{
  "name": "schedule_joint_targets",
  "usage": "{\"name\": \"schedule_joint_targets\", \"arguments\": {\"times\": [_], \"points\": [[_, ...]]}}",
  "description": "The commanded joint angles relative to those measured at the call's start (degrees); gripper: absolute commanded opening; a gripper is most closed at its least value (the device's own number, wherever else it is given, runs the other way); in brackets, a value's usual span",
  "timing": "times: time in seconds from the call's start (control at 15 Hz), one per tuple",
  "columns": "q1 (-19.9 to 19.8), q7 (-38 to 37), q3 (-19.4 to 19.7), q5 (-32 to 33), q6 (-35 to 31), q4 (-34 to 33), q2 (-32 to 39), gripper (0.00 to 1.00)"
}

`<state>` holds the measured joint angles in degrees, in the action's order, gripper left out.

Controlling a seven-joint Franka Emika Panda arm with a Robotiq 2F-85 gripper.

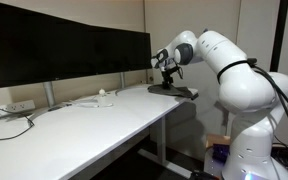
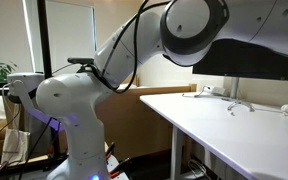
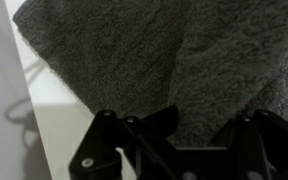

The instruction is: Wipe the desk with the cloth

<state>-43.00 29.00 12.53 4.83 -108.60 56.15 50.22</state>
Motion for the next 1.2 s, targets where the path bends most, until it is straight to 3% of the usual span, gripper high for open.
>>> {"name": "schedule_joint_targets", "arguments": {"times": [0.0,0.53,0.8,0.87,1.13], "points": [[-2.1,0.5,-1.8,-0.3,5.0,-8.0,3.6,0.08],[-3.3,3.8,-4.0,-0.2,16.2,-18.7,8.5,0.07],[-3.0,7.1,-3.3,0.0,19.3,-20.3,9.3,0.07],[1.8,3.5,-3.4,0.9,15.6,-11.2,5.2,0.07],[6.9,2.4,-4.5,1.0,13.1,-7.3,3.9,0.07]]}}
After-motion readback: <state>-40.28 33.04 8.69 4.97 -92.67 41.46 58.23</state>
